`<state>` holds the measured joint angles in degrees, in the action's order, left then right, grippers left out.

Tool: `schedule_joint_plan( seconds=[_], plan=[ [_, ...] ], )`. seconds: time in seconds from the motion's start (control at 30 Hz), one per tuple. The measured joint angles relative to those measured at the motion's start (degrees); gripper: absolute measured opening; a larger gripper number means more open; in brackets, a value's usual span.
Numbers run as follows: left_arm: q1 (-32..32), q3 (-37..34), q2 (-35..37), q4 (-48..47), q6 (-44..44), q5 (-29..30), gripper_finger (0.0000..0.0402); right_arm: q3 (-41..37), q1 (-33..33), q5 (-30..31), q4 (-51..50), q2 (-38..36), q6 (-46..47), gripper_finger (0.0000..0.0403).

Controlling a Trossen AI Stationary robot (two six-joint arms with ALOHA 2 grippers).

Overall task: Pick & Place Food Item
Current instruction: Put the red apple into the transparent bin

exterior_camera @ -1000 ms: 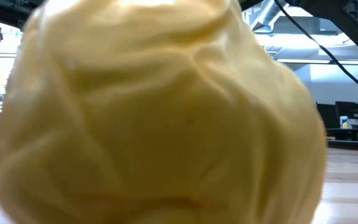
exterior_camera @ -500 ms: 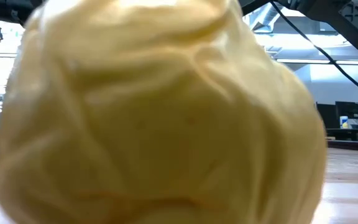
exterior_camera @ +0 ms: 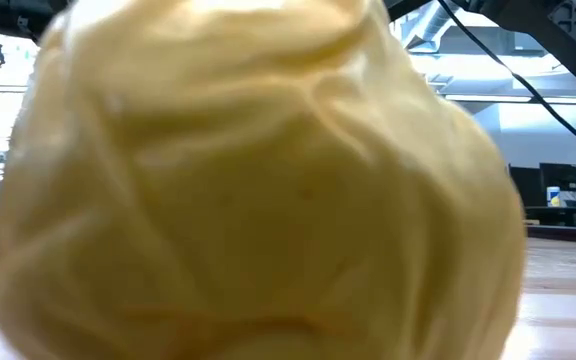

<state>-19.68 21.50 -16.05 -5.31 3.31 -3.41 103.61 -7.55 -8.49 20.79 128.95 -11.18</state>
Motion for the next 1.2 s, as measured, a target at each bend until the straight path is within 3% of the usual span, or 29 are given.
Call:
schedule_joint_plan(
  seconds=[0.4, 0.63, 1.0, 1.2],
  plan=[
    [0.1, -0.02, -0.07, -0.91, -1.98, -1.5, 0.0389, -0.1, 2.08, 1.09, 2.33, -3.05, -2.95, 0.0218],
    [0.04, -0.02, -0.44, 2.89, -1.99, -4.44, 0.0349, 0.03, 3.26, 1.16, 2.79, -4.15, -2.97, 0.0217],
    [0.07, 0.11, -3.19, 4.68, -3.11, -6.95, 0.0253, -0.07, 3.87, -0.05, 3.51, -4.24, -2.98, 0.0208],
    [0.09, 0.09, -3.02, 4.8, -3.7, -7.14, 0.0241, -0.07, 3.85, -0.46, 3.42, -4.26, -2.75, 0.0225]
  ],
)
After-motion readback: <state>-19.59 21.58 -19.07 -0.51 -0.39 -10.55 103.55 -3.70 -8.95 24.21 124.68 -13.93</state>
